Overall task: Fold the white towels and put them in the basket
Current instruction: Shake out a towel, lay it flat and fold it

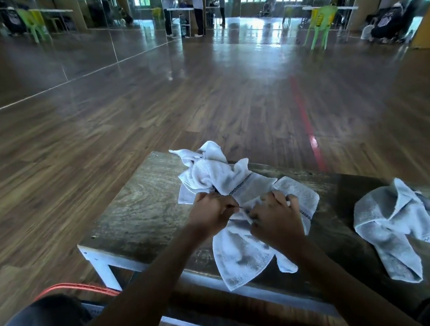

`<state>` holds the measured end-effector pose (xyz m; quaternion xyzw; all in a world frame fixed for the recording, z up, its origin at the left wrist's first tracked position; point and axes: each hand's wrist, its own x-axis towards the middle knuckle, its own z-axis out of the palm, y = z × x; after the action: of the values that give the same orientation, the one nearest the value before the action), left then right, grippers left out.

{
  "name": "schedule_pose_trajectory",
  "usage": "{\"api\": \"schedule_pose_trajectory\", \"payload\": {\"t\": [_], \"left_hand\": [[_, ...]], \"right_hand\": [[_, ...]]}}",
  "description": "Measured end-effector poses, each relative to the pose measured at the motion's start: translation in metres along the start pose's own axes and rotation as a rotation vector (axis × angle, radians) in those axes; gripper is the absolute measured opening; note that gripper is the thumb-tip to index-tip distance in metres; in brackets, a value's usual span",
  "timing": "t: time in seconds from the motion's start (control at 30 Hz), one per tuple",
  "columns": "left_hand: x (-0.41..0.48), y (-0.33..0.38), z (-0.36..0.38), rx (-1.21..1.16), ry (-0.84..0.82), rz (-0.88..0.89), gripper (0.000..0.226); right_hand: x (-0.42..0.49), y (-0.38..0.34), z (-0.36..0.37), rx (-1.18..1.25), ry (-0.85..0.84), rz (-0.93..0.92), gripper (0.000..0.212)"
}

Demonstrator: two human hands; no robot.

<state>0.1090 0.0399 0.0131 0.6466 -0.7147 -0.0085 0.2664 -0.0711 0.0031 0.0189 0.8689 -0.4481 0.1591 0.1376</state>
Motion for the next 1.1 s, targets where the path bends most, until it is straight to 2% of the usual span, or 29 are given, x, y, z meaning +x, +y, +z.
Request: {"api": "schedule_pose_trajectory", "payload": {"t": [0.13, 0.23, 0.3, 0.37, 0.43, 0.6, 0.7, 0.8, 0.9, 1.0, 1.1], "left_hand": [[0.021, 0.013, -0.044, -0.069, 0.147, 0.106, 0.029], [0.043, 0.026, -0.081, -0.078, 0.169, 0.150, 0.018], [0.055, 0.038, -0.107, -0.030, 0.187, 0.166, 0.021], [0.066, 0.049, -0.133, 0.016, 0.200, 0.184, 0.022], [0.076, 0.059, -0.159, 0.077, 0.230, 0.228, 0.020], [0.103, 0.087, -0.228, 0.304, 0.240, 0.380, 0.016], [0.120, 0.111, -0.271, 0.363, 0.244, 0.383, 0.017], [0.136, 0.132, -0.310, 0.417, 0.267, 0.361, 0.016], [0.150, 0.149, -0.341, 0.468, 0.236, 0.292, 0.012], [0.159, 0.167, -0.357, 0.582, 0.160, 0.298, 0.009], [0.160, 0.180, -0.366, 0.550, 0.075, 0.282, 0.028]], "right_hand": [[0.023, 0.011, -0.031, 0.079, 0.107, 0.004, 0.013], [0.045, 0.022, -0.066, 0.102, 0.170, -0.040, 0.025], [0.061, 0.031, -0.097, 0.100, 0.192, -0.039, 0.028], [0.075, 0.041, -0.130, 0.100, 0.199, -0.020, 0.020], [0.088, 0.049, -0.166, 0.102, 0.249, -0.038, 0.023], [0.124, 0.066, -0.248, -0.079, 0.300, -0.078, 0.018], [0.141, 0.079, -0.292, -0.116, 0.320, -0.024, 0.021], [0.155, 0.091, -0.334, -0.165, 0.318, -0.009, 0.013], [0.159, 0.100, -0.372, -0.177, 0.397, 0.018, 0.015], [0.165, 0.106, -0.395, -0.195, 0.410, 0.007, 0.014], [0.167, 0.110, -0.408, -0.196, 0.409, -0.033, 0.013]]}}
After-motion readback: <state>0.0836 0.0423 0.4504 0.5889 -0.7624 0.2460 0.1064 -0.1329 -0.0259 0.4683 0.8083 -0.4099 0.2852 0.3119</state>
